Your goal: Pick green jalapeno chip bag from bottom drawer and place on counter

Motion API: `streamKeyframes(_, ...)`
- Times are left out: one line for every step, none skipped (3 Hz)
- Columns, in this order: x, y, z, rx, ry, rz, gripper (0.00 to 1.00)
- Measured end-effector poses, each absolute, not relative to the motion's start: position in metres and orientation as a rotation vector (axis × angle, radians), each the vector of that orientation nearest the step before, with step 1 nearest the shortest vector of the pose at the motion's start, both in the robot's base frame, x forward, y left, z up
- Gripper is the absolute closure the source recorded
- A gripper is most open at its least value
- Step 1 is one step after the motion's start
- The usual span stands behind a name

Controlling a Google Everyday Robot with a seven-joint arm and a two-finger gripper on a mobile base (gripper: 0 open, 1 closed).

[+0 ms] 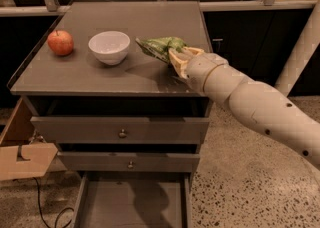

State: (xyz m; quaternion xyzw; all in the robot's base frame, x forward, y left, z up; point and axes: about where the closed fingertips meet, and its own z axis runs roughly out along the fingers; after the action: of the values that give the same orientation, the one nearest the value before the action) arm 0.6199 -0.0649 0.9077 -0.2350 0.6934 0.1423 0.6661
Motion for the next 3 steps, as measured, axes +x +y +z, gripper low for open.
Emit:
streamKeyframes(0.6261,-0.0649,0.9094,-0.541,1.558,0.318,1.00)
streamKeyframes(0.6264,-0.0648,0.9096,-0.542,1.558,0.318,0.75)
streamKeyframes(0.6264,-0.0648,0.9096,-0.542,1.558,0.318,0.52)
